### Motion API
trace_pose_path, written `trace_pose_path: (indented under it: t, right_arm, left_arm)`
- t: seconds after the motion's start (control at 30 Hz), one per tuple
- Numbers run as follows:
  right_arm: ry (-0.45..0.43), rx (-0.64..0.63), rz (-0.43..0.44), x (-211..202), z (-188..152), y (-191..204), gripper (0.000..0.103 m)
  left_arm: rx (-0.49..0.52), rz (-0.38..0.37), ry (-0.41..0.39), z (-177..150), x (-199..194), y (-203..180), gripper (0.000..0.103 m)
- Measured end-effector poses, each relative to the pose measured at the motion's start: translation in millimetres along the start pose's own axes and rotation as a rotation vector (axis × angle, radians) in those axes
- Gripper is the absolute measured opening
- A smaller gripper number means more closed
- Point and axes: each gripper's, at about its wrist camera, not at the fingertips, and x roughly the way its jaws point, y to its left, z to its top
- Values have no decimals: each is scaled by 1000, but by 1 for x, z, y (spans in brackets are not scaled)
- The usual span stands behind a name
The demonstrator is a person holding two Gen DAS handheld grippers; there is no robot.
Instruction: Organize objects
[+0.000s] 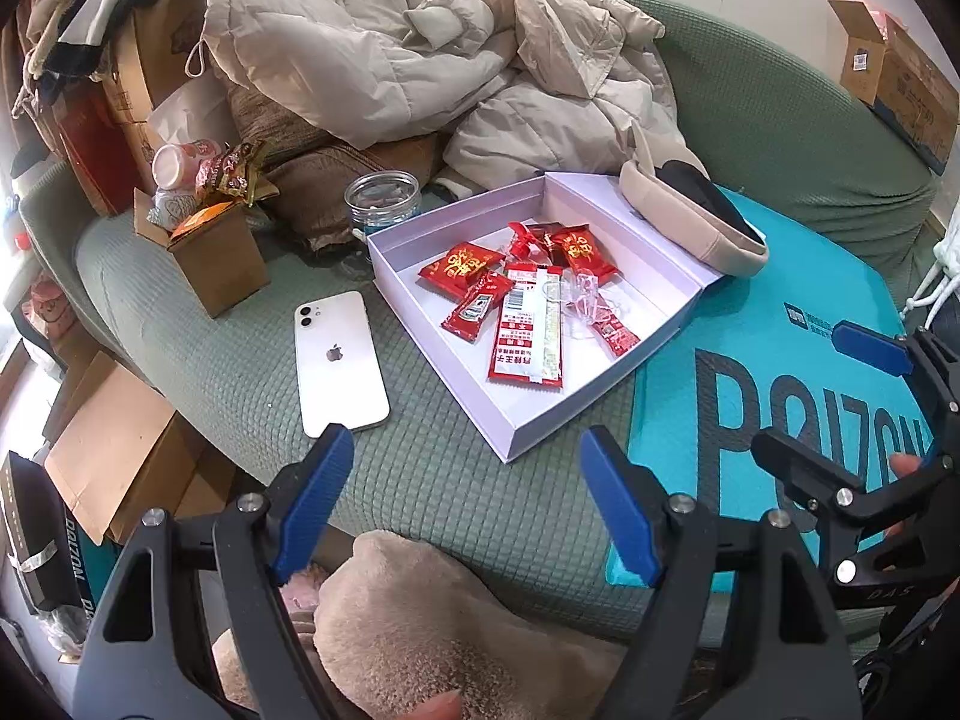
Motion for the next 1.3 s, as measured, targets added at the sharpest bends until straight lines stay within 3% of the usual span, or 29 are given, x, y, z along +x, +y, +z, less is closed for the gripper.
trace_pose_path:
  t: [1.3]
  right_arm:
    - [13,-15,-11,-9,-9,0,103]
  left_arm:
    - [47,-28,19,-6,-4,-8,77]
